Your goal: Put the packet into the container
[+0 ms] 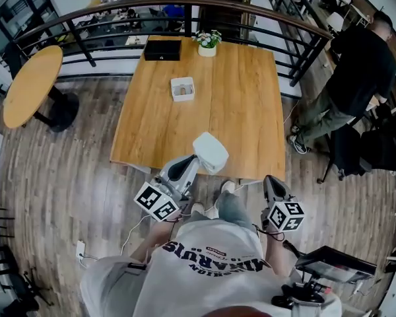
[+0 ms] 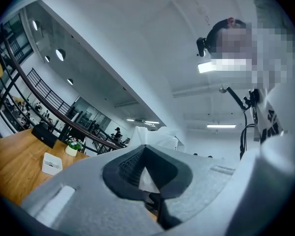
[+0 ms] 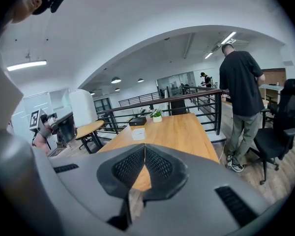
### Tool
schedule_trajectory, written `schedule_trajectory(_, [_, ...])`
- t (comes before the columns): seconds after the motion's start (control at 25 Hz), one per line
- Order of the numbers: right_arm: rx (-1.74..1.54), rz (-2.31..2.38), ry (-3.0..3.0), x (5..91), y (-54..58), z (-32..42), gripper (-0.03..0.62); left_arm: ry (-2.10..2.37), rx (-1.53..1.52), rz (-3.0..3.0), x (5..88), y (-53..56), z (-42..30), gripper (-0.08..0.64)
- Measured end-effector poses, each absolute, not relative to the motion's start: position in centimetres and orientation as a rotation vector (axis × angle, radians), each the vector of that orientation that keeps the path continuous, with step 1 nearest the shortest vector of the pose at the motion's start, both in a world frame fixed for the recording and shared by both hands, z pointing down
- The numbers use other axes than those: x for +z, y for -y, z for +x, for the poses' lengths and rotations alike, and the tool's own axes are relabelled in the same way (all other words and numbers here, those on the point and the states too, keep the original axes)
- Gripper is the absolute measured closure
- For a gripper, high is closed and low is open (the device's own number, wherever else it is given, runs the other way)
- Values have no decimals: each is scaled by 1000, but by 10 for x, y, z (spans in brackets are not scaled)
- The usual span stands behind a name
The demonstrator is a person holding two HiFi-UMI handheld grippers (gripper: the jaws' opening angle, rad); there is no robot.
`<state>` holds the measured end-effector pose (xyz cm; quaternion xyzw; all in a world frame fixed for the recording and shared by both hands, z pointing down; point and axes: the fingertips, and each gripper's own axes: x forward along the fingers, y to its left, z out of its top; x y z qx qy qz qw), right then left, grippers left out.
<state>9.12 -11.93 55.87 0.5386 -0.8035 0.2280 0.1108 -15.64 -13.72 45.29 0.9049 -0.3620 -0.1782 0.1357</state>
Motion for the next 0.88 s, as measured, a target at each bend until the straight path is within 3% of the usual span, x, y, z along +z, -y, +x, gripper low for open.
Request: schedule_trajectory(0.88, [664,1102,2642,564,306,41,581,1530,-517,2415,442,209,-175,557])
